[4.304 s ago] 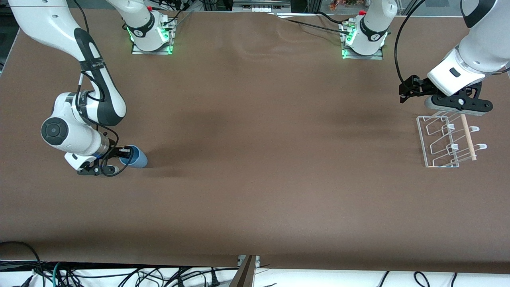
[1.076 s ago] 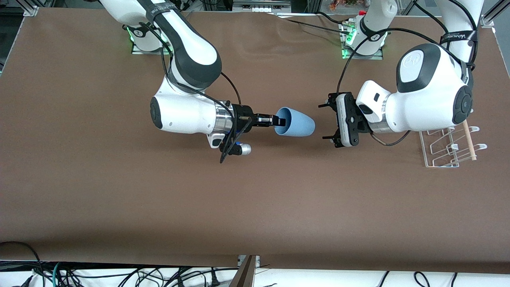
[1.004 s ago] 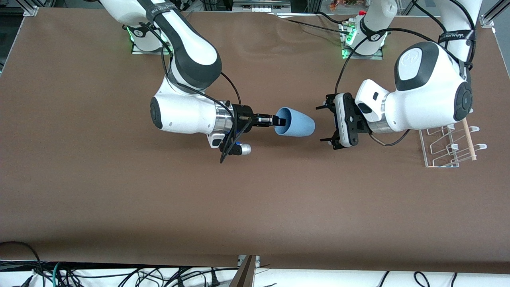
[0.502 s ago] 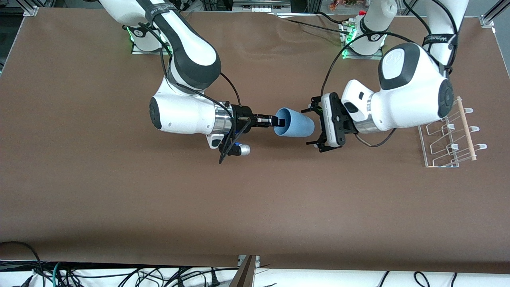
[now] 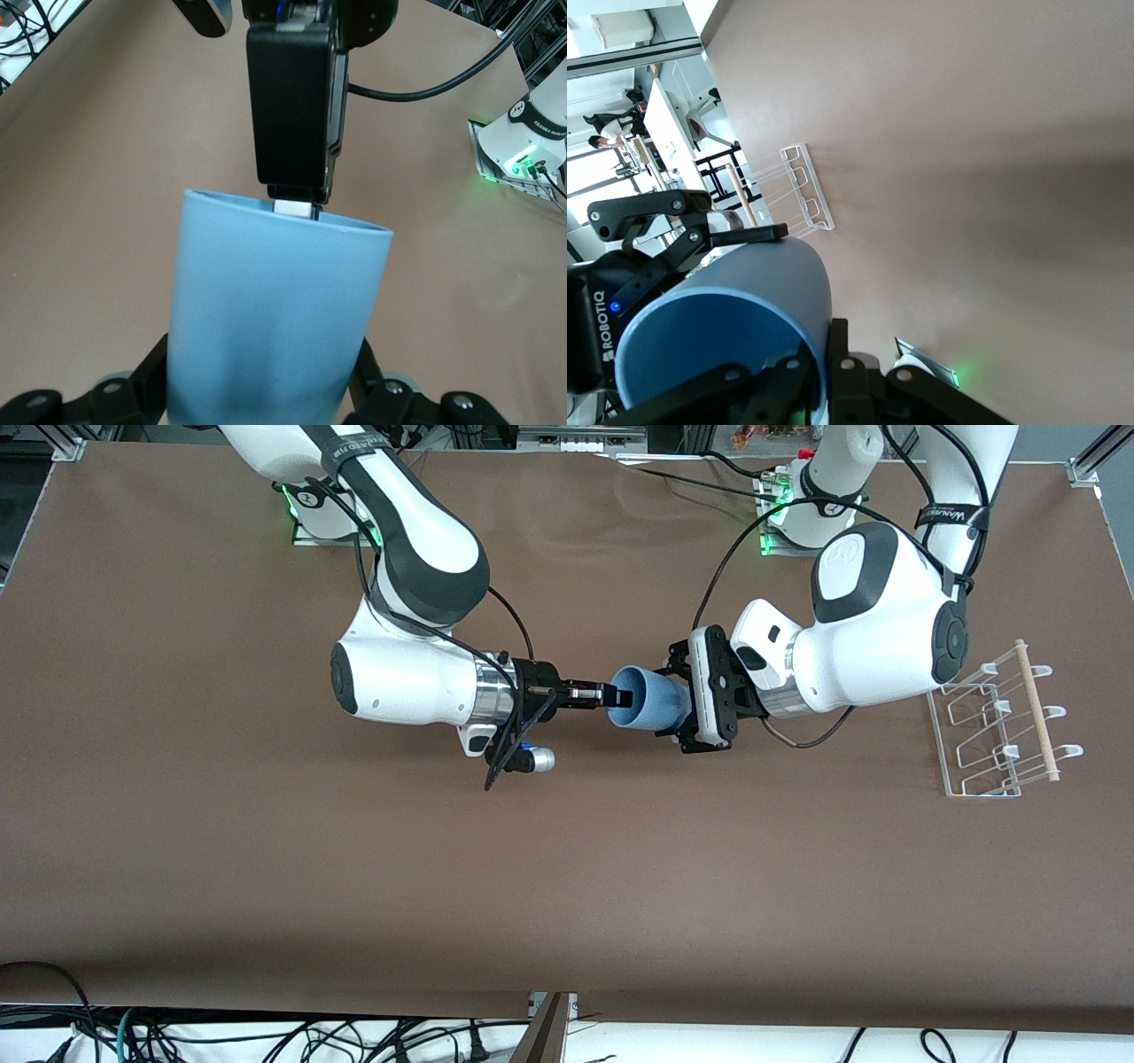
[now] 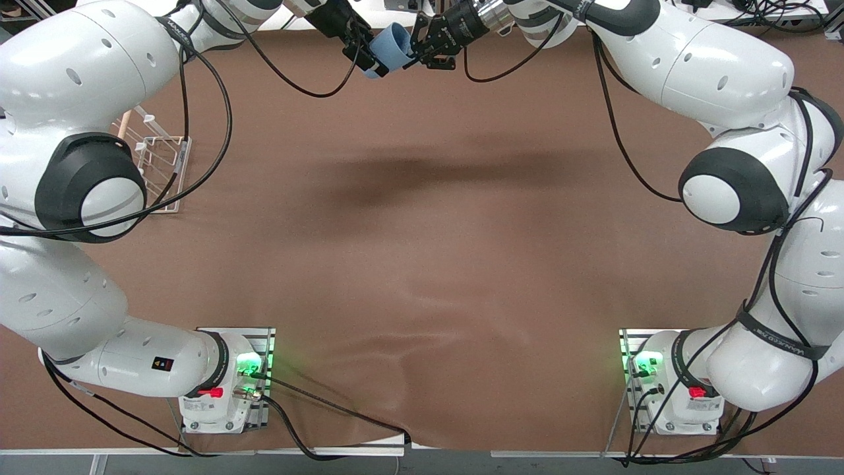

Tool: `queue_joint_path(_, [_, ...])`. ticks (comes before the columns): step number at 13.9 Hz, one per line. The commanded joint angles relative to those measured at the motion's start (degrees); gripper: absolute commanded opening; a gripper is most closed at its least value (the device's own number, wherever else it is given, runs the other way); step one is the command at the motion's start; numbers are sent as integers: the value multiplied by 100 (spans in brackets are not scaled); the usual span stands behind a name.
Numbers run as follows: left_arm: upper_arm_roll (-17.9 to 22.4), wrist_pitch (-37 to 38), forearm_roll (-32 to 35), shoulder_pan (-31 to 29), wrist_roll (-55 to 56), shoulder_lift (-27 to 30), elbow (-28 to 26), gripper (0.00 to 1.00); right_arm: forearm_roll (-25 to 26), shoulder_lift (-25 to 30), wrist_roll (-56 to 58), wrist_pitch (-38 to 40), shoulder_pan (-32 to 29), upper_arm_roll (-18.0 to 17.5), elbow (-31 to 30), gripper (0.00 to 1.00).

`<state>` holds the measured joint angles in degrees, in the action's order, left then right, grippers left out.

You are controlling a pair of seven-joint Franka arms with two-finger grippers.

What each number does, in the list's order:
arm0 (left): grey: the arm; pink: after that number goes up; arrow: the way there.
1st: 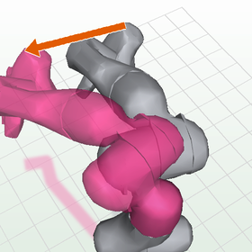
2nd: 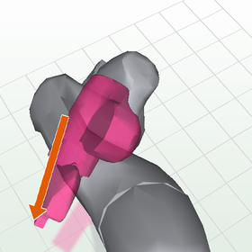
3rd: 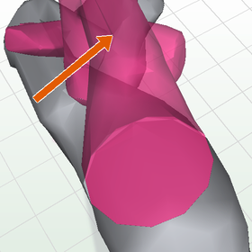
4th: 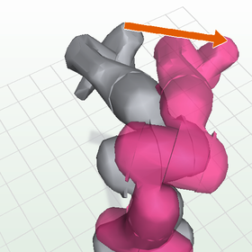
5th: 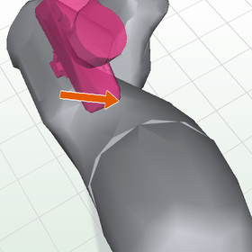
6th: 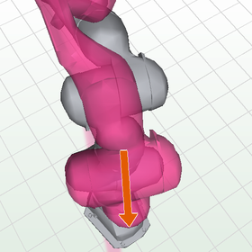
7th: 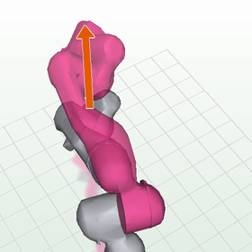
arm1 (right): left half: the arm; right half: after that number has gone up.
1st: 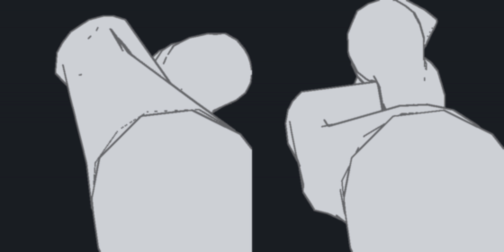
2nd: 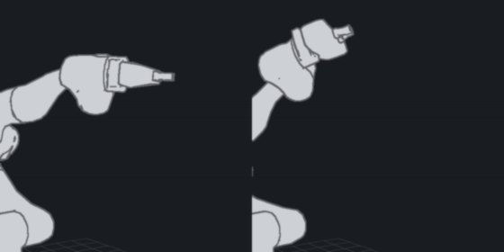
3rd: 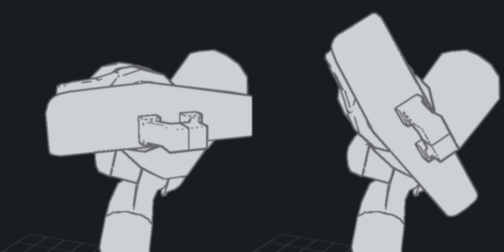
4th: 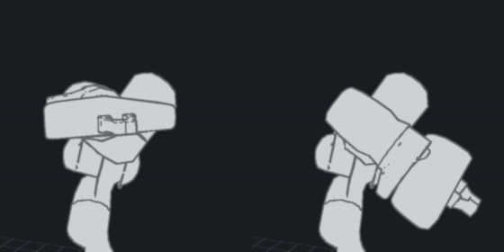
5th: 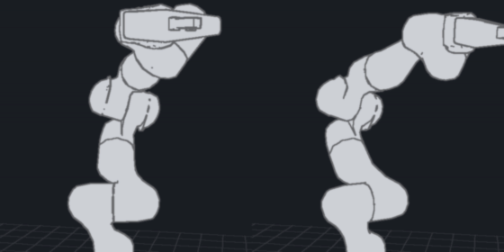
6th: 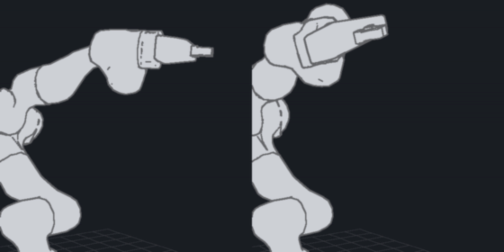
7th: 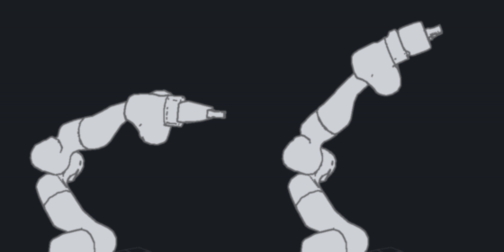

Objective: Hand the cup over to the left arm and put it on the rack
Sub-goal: 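Close the left gripper on the cup held by the right gripper, then open the right gripper while the left gripper carries the cup away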

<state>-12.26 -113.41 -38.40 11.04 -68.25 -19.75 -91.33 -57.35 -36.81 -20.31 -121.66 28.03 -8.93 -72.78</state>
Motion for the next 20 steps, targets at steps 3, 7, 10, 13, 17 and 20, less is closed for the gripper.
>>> queue_joint_path(3, [13,213,-89,-84,-65,120,-34,14,-101,-90,96,63,-104,-56,194,95])
queue_joint_path(7, [66,881,-54,-374,-74,340,1,7,-101,-72,106,63,-210,-56,194,100])
queue_joint_path(10, [66,1600,646,-752,-22,515,19,6,-101,-37,71,81,-368,-47,194,100])
queue_joint_path(13, [66,2225,1657,-954,293,656,19,6,-48,103,88,536,-683,-3,202,100])
queue_joint_path(17, [66,2850,3309,-981,917,806,19,6,1056,200,150,1274,-1176,-3,202,100])
queue_joint_path(20, [74,3158,4320,-990,1279,754,10,6,2041,200,692,1898,-1536,-3,202,100])
